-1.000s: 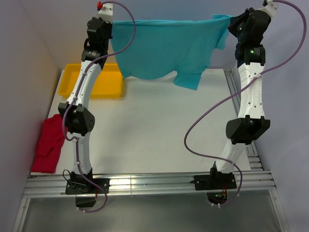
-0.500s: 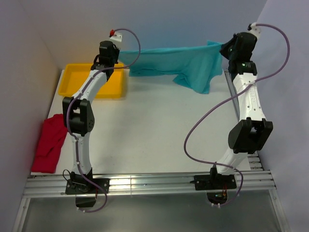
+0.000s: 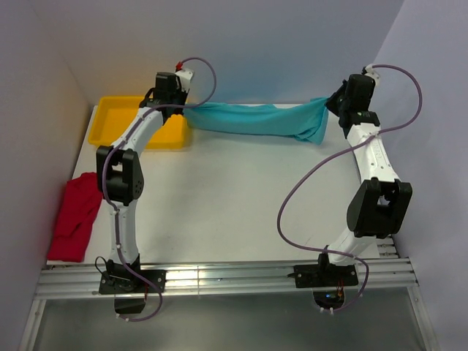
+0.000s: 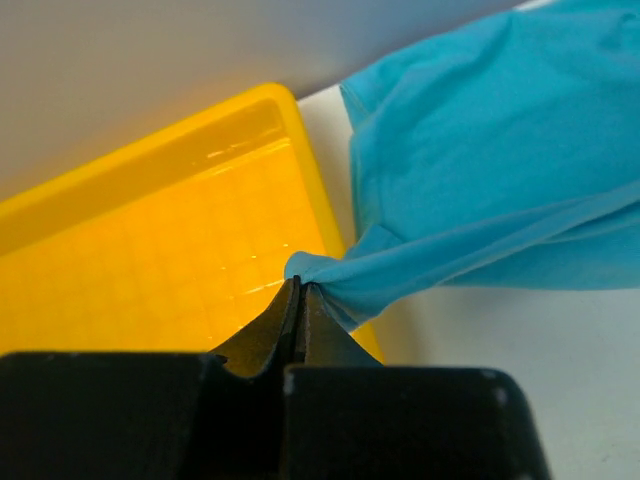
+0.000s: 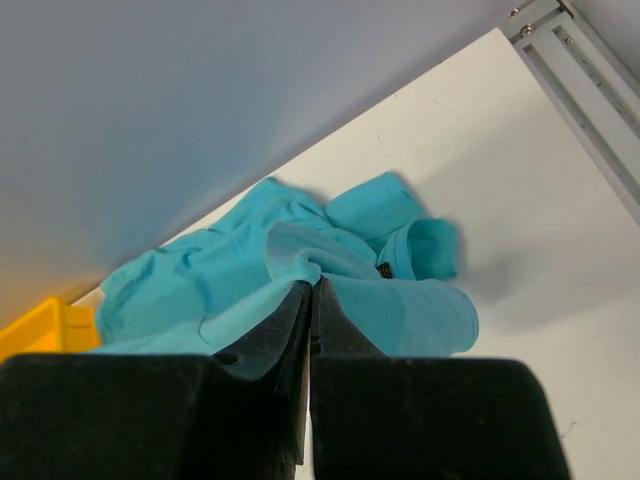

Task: Roll the t-shirts
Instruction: Flatten the tshirt

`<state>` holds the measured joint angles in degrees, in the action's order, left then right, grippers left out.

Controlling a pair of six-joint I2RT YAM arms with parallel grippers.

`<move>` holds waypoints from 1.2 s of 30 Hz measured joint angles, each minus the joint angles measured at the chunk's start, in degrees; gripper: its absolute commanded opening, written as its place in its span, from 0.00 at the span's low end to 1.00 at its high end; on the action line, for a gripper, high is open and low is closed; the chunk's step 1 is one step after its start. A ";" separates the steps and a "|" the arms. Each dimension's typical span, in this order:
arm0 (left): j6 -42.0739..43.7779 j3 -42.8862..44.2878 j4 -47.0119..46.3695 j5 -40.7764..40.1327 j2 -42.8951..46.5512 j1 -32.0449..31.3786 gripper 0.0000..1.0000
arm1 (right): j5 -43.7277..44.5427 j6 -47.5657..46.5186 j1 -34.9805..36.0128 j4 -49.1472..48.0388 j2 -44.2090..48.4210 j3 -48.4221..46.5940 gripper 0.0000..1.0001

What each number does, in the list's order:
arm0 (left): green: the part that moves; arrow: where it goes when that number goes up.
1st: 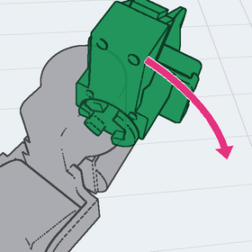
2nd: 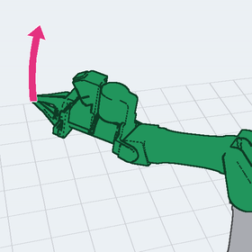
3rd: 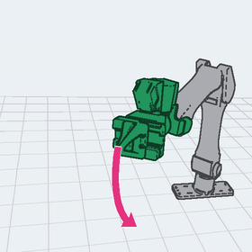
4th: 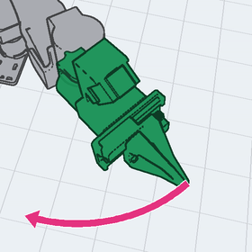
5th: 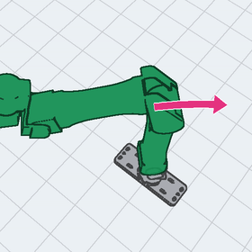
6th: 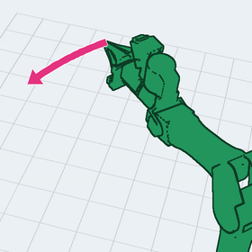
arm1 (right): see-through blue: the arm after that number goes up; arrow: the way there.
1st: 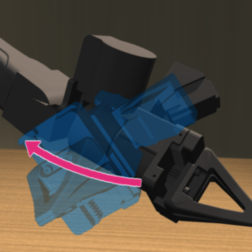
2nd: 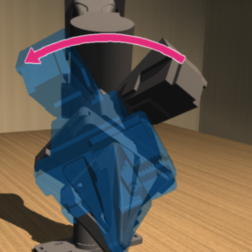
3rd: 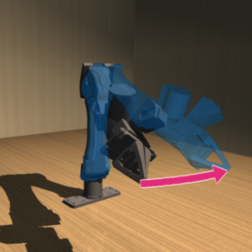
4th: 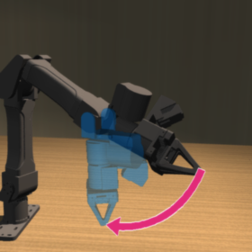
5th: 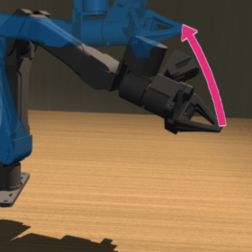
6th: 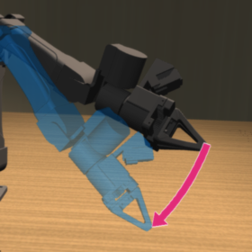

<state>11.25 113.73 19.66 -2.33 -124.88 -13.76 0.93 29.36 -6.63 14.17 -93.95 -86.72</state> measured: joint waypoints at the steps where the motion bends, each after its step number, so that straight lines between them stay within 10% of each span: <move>1: 0.02 0.13 0.37 0.31 -0.37 -0.24 0.00 | 0.00 0.00 0.00 0.00 0.00 0.20 0.00; 36: -1.51 11.87 6.34 -8.20 -17.66 0.92 0.00 | -0.94 -0.42 4.22 -1.29 0.28 3.37 0.00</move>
<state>9.74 125.60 26.00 -10.52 -142.54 -12.84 -0.01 28.95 -2.42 12.88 -93.67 -83.35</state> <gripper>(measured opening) 0.012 0.009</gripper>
